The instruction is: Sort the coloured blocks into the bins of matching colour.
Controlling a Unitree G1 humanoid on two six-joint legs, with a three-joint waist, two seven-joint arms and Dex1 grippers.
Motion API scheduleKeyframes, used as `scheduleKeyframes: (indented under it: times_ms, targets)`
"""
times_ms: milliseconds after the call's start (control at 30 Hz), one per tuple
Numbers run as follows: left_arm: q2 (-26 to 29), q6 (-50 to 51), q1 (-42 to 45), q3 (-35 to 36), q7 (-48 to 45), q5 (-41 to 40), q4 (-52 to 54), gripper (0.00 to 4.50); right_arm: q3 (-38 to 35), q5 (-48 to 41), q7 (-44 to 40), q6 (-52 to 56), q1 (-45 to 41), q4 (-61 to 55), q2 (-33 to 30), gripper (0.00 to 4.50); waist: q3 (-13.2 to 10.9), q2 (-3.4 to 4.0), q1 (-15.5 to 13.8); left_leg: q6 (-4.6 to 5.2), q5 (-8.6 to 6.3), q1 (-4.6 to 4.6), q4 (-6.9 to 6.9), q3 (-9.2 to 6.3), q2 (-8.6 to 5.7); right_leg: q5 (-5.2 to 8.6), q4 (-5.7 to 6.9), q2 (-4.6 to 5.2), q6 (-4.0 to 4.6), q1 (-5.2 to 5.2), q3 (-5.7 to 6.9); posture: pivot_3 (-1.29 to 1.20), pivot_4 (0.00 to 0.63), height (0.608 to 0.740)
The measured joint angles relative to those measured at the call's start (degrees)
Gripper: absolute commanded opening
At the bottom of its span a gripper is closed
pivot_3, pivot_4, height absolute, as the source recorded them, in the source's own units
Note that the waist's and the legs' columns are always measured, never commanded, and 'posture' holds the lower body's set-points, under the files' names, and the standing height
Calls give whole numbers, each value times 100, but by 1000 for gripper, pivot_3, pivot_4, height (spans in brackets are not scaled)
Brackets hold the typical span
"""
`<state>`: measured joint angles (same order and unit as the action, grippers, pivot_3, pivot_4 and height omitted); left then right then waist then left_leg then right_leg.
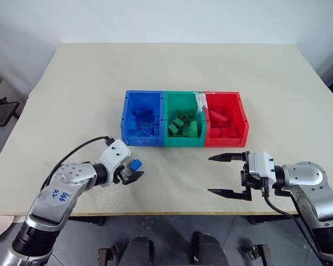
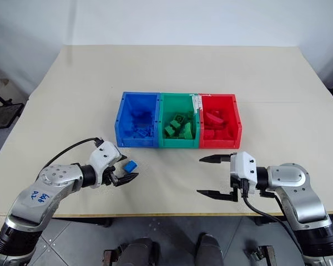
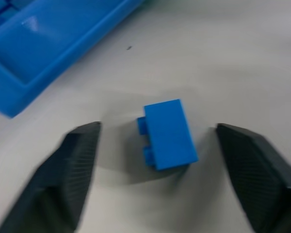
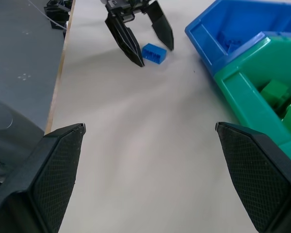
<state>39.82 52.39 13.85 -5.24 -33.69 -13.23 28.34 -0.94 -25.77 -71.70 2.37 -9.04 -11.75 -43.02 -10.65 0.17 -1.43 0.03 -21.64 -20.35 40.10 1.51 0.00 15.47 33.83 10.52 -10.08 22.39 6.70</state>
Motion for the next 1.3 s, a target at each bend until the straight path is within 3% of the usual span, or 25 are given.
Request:
scheduleKeyframes:
  times_ms: [233,400,600,767,933,1133,1233,1300]
  targets:
    - [131,203,187,-110,-163,-60,-13,934,-34,1,208,8,270,-228,0,4500,0,0,1,0,0,3,1,3,0,0,-2,0,1,-1,-3,0,150,740]
    - [-151,-378,395,-18,-424,-241,-412,925,-401,-25,406,15,508,-315,0,4500,0,-1,-24,0,0,-3,3,4,-1,0,-8,0,0,-1,-3,0,150,740]
    - [-1074,-1654,1550,452,410,22,-1048,925,-1084,-99,1468,-1,685,-556,602,4500,0,-3,-16,0,0,-2,4,4,-2,0,-2,0,0,0,-2,0,150,740]
    - [-1412,-2185,1934,421,772,327,-1941,925,-1340,-201,2270,188,744,-885,869,4500,2,-1,9,0,0,1,-5,11,-3,0,-3,0,0,5,-3,0,150,740]
    - [-1721,-2207,2114,361,807,365,-2578,2531,-1291,-204,2420,297,823,-1054,876,4500,1,-2,-15,1,0,-5,1,12,-4,-1,-6,0,-1,5,-3,0,150,740]
    - [-1607,-2417,1992,536,568,220,-2482,4365,-1290,-224,2331,324,815,-1067,797,4500,1,-2,27,1,0,-2,-6,13,-2,-1,-5,0,-1,9,-4,0,150,740]
    - [-1143,-2719,1501,749,-197,-189,-2171,4472,-1272,-240,2107,322,807,-1030,642,4500,1,-1,75,1,0,-1,-11,13,2,-1,-2,-2,-1,12,-3,0,150,740]
    - [-445,-3011,1100,944,-975,-401,-2091,4472,-1251,-249,1840,320,815,-987,472,4500,1,-1,108,1,0,0,-11,14,3,0,-3,-3,0,12,-3,0,150,740]
